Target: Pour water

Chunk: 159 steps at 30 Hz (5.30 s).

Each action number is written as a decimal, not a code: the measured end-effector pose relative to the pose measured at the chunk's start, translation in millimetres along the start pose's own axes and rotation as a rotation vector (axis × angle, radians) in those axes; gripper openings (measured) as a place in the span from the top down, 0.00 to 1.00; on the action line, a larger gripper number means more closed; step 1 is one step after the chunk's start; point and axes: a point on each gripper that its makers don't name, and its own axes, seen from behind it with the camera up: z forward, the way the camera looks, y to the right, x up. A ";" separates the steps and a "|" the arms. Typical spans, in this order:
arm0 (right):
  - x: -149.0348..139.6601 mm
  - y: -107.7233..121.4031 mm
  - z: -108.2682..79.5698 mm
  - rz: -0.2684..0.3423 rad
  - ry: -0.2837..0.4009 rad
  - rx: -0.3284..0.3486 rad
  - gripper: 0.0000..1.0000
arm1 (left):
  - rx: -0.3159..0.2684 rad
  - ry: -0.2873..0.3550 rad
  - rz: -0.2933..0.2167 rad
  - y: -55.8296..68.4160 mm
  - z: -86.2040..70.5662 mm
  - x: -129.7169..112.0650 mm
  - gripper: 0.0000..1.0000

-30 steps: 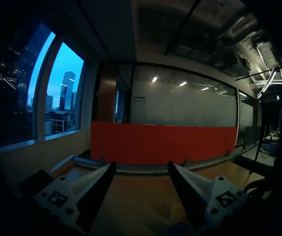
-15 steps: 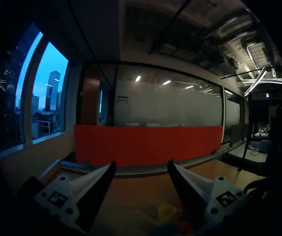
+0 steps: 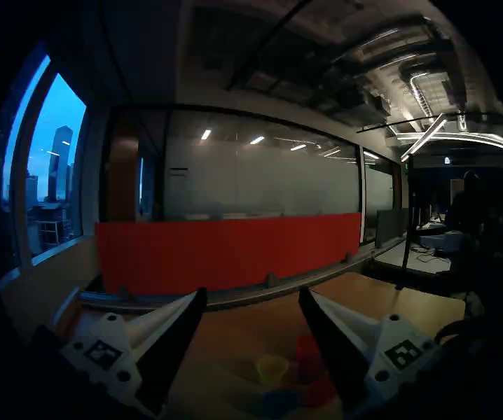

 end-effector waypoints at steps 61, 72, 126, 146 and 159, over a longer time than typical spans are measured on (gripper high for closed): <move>-210.7 -76.3 19.9 -0.101 -0.407 0.316 0.01 | -0.234 -0.386 0.066 23.2 -4.1 -218.8 0.02; -251.3 -78.2 24.6 -0.093 -0.474 0.340 0.01 | -0.267 -0.453 0.100 31.1 -5.4 -257.3 0.02; -326.4 -100.0 68.5 -0.133 -0.568 0.412 0.03 | -0.362 -0.586 0.108 52.4 37.7 -328.1 0.04; -324.2 -95.1 69.7 -0.139 -0.555 0.394 0.04 | -0.352 -0.585 0.093 51.8 41.7 -326.0 0.12; -286.5 -95.6 66.2 -0.127 -0.483 0.379 0.05 | -0.340 -0.517 0.084 55.9 40.2 -287.4 0.12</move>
